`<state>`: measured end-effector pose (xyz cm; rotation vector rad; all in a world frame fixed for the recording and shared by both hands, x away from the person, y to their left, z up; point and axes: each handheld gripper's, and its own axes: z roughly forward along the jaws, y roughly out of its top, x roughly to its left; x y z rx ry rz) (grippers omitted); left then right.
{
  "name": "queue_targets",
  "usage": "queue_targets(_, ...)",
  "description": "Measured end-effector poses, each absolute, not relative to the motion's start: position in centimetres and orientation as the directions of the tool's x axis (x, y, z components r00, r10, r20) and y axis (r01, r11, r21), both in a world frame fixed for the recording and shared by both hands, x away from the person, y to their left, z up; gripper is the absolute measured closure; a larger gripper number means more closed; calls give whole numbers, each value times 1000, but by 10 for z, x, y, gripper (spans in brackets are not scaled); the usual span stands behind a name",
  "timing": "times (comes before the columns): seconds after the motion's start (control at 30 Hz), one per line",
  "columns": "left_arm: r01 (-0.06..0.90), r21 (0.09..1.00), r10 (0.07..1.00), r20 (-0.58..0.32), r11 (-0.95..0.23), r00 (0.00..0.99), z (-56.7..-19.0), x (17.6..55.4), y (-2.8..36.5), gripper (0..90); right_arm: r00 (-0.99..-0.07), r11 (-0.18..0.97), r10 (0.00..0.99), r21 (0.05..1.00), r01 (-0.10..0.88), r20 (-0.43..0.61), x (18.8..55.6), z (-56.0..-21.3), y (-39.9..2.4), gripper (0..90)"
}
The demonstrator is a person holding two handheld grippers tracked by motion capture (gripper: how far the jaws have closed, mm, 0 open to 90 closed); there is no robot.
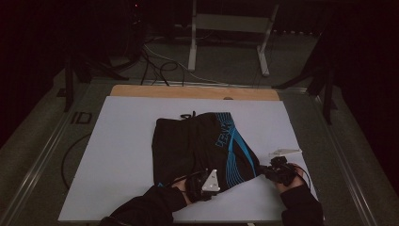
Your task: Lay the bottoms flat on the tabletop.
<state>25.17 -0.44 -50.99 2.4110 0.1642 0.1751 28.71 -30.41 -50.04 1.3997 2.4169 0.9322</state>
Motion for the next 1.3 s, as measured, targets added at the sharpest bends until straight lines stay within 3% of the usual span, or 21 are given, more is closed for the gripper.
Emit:
queue_targets(0.37, 60, 660, 129, 58, -749, 990, -496, 240, 17, 850, -512, 292, 828, 604, 741, 228, 242, -480, -303, 873)
queue_targets(0.93, 41, 649, 43, -13, -760, 999, -501, 225, 13, 844, -453, 236, 847, 568, 788, 277, 197, -489, -315, 856)
queue_targets(1.03, 62, 660, 49, -39, -748, 998, -500, 228, 15, 808, -467, 236, 845, 602, 763, 260, 199, -486, -315, 708)
queue_targets(1.07, 62, 660, 49, -39, -748, 998, -500, 228, 15, 783, -467, 236, 845, 602, 763, 260, 199, -486, -315, 708)
queue_targets(1.1, 80, 679, 45, -69, -730, 997, -498, 230, 17, 735, -467, 218, 845, 628, 747, 262, 202, -484, -316, 603)
queue_targets(1.13, 80, 679, 45, -69, -730, 997, -498, 230, 17, 682, -467, 218, 845, 628, 747, 262, 202, -484, -316, 603)
queue_targets(1.17, 90, 689, 40, -89, -719, 995, -497, 231, 18, 643, -476, 218, 846, 659, 720, 239, 206, -483, -314, 478)
queue_targets(1.3, 116, 698, 64, -101, -707, 993, -496, 234, 18, 472, -506, 222, 835, 707, 672, 219, 217, -483, -306, 277)
